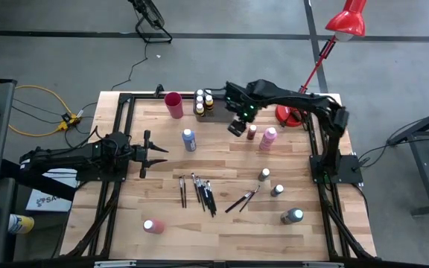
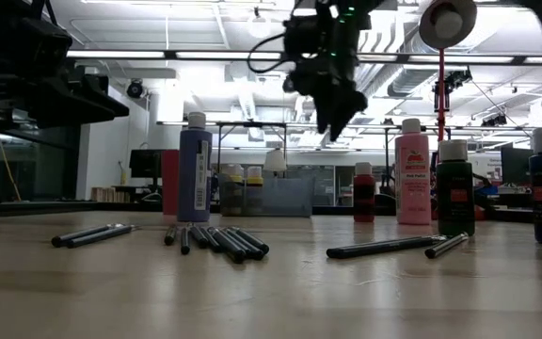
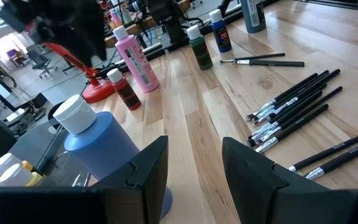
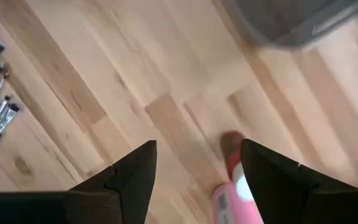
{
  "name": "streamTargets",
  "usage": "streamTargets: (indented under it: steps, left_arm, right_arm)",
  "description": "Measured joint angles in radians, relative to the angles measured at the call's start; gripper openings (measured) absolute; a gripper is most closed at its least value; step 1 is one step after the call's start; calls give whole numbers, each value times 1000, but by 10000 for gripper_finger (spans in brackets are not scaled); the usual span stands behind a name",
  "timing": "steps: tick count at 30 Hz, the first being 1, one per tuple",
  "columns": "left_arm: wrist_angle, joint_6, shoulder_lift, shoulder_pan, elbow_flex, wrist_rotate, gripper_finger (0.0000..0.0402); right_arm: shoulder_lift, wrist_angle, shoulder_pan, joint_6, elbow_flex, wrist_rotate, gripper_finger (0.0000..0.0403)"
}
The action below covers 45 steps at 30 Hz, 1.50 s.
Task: Pick & Place Paint Supplies
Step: Put the red paint bottle into the black bin
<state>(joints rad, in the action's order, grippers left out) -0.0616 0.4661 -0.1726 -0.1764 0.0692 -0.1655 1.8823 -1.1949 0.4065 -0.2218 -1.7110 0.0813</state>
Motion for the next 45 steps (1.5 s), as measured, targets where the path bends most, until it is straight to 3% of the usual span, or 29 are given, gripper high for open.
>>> streamTargets:
  steps: [5, 10, 17, 34, 38, 45]
  left_arm:
    - [0, 0, 0, 0, 0, 0, 147]
    - [0, 0, 0, 0, 0, 0, 147]
    - [0, 0, 0, 0, 0, 0, 147]
    - [0, 0, 0, 0, 0, 1, 147]
    - [0, 0, 0, 0, 0, 1, 147]
    - [0, 0, 0, 0, 0, 1, 147]
  right_arm:
    - [-72, 48, 16, -28, 160, -57, 225]
    - [-77, 52, 43, -41, 215, -164, 225]
    - [-77, 107, 40, -36, 253, -91, 225]
    - [-77, 179, 40, -19, 328, -107, 224]
    - [-76, 175, 40, -14, 328, -107, 208]
    - [-76, 159, 40, 8, 328, -106, 145]
